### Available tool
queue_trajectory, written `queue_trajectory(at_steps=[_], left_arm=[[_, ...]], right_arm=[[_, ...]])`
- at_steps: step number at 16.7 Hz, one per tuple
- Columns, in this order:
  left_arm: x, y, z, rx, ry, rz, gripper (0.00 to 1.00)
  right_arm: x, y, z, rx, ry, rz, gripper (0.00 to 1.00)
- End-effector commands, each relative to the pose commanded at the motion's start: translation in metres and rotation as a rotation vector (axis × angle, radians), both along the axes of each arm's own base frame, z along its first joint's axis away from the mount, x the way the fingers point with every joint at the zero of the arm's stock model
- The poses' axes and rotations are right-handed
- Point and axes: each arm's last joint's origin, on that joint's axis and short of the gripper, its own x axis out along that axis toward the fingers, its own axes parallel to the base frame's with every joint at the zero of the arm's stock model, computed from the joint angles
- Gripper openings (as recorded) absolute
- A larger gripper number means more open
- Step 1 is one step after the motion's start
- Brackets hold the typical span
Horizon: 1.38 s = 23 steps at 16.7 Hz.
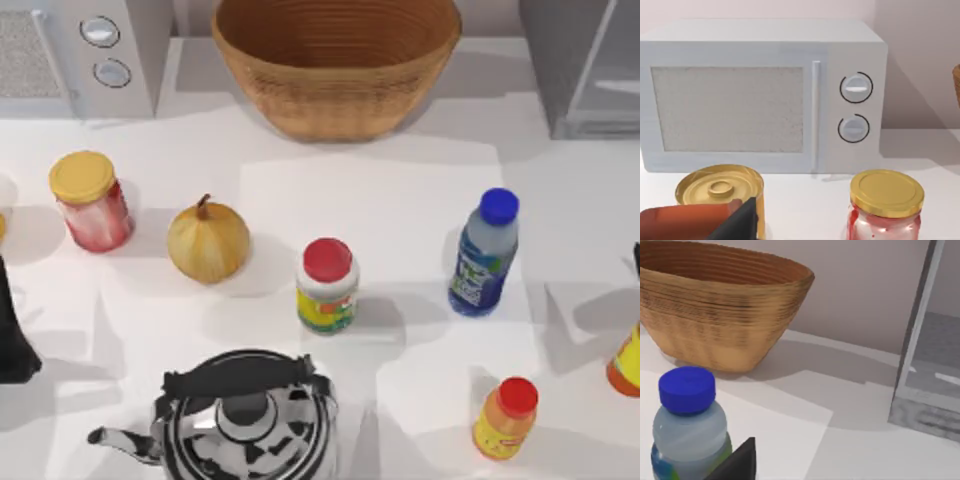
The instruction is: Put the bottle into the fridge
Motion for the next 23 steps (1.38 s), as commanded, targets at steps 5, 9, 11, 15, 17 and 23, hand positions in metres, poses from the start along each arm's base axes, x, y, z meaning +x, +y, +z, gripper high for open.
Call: queue_trajectory(at_steps=[5, 9, 11, 15, 17, 23], left_arm=[[0.000, 0.000, 0.000, 0.000, 0.000, 0.000, 1.00], [0.000, 0.000, 0.000, 0.000, 0.000, 0.000, 1.00], [0.000, 0.000, 0.000, 0.000, 0.000, 0.000, 1.00], [0.000, 0.000, 0.000, 0.000, 0.000, 0.000, 1.00], [0.000, 0.000, 0.000, 0.000, 0.000, 0.000, 1.00], [0.000, 0.000, 0.000, 0.000, 0.000, 0.000, 1.00]], right_arm=[[0.043, 0.012, -0.013, -0.035, 0.084, 0.153, 1.00], [0.070, 0.023, -0.040, -0.038, 0.151, 0.267, 1.00], [0.077, 0.029, -0.054, -0.038, 0.177, 0.328, 1.00], [0.082, 0.037, -0.077, -0.038, 0.221, 0.422, 1.00], [0.081, 0.038, -0.081, -0.037, 0.229, 0.436, 1.00], [0.084, 0.039, -0.078, -0.035, 0.225, 0.429, 1.00]])
